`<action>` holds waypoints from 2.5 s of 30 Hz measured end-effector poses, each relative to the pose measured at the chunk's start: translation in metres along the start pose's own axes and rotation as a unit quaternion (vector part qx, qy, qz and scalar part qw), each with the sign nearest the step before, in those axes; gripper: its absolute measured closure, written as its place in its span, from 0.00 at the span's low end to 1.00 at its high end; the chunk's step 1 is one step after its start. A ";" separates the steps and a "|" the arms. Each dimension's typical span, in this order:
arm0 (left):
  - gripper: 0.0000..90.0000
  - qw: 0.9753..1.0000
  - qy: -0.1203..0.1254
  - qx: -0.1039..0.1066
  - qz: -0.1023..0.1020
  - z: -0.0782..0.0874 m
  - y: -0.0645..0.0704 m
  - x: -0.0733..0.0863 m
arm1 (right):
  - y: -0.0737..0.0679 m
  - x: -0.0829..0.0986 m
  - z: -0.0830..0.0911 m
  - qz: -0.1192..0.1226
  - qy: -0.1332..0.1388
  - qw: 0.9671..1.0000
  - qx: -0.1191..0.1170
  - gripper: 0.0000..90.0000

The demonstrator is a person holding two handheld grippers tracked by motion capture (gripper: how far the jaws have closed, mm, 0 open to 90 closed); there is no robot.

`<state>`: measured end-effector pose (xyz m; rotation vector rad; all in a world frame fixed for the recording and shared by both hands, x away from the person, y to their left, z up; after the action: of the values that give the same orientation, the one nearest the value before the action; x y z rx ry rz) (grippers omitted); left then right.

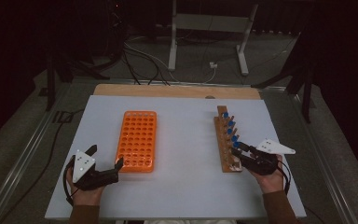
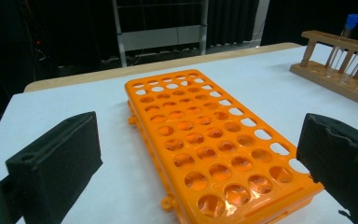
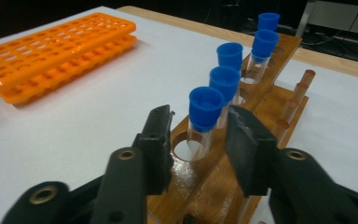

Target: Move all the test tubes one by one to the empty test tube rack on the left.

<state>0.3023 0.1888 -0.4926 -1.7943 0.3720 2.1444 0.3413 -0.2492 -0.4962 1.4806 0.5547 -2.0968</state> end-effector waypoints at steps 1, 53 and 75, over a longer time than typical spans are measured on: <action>0.01 1.000 0.000 0.000 0.000 0.000 0.000 0.000 | 0.000 0.001 -0.002 0.003 -0.003 1.000 0.003 0.71; 0.01 0.993 -0.029 0.116 -0.019 -0.039 0.061 -0.040 | 0.000 -0.040 0.008 0.008 0.005 1.000 0.011 0.85; 0.02 0.986 -0.026 0.163 -0.034 -0.071 0.108 -0.051 | -0.028 -0.064 -0.004 0.024 0.005 0.999 -0.022 0.85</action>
<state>0.3311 0.0576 -0.4557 -1.5427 0.6023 1.9474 0.3447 -0.2137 -0.4362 1.4663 0.5606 -2.0286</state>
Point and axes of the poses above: each handheld gripper's, and its own axes: z roughly backward along the jaws, x roughly out of its underside, y roughly to its right, the point moved 8 cm from there along -z, roughly forward along the jaws, and after that the axes turned 8 degrees about y, right-handed, at the moved point
